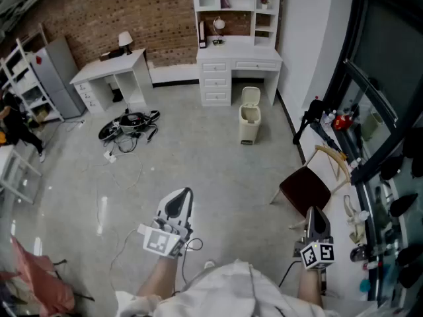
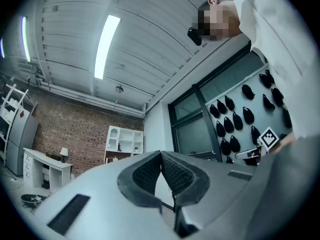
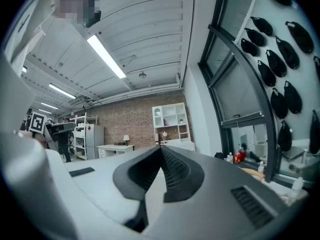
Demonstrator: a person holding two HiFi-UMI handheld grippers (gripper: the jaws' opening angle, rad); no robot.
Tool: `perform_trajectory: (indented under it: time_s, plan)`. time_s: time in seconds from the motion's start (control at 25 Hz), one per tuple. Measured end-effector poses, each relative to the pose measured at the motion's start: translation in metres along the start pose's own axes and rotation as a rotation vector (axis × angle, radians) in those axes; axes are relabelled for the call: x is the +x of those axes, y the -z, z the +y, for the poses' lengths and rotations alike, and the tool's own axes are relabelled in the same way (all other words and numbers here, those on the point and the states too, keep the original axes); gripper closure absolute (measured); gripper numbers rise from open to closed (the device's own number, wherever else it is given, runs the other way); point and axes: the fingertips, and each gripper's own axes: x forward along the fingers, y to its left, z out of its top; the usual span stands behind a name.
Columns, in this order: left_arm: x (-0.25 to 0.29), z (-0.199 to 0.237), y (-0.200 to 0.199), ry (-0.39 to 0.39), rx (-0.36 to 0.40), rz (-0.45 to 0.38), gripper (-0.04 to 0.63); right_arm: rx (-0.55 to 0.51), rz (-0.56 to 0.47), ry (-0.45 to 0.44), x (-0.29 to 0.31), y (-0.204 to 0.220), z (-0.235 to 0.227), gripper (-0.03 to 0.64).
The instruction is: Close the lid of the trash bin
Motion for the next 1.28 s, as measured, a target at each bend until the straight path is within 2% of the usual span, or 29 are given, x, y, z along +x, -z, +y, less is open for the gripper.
perform_trajectory:
  time_s: [0.28,0.52,0.64,0.68,0.72,0.76,0.8,0.84,0.92,1.12,1.28]
  plan:
    - [0.002,0.002,0.000,-0.001,-0.001,0.006,0.569,0.002,0.011,-0.004,0.002,0.001,-0.001,0.600]
    - [-0.004,0.016,0.002,-0.007,-0.009,0.021,0.568,0.042,0.018,-0.091,0.012,0.002,0.025,0.600]
    - [-0.003,0.020,0.009,0.010,-0.021,0.056,0.565,0.041,0.020,-0.096,0.015,0.001,0.033,0.592]
    - [-0.002,0.022,0.013,0.012,-0.036,0.072,0.551,0.046,0.024,-0.103,0.016,0.002,0.036,0.562]
    - [-0.002,0.026,0.017,0.014,-0.062,0.085,0.458,0.051,0.032,-0.114,0.018,0.003,0.041,0.509]
    - [-0.003,0.030,0.022,0.017,-0.089,0.097,0.323,0.056,0.043,-0.127,0.019,0.005,0.047,0.431]
    - [-0.004,0.033,0.027,0.017,-0.107,0.108,0.269,0.058,0.057,-0.139,0.021,0.008,0.052,0.333]
    - [-0.006,0.036,0.031,0.015,-0.114,0.118,0.245,0.058,0.072,-0.146,0.023,0.013,0.058,0.241]
    - [-0.013,0.043,0.039,0.006,-0.113,0.140,0.219,0.047,0.097,-0.149,0.024,0.022,0.069,0.165]
    - [-0.025,0.069,0.049,-0.003,-0.095,0.167,0.172,0.030,0.143,-0.143,0.032,0.037,0.097,0.079]
    - [-0.024,0.078,0.067,-0.016,-0.123,0.215,0.161,0.046,0.175,-0.145,0.037,0.047,0.102,0.051]
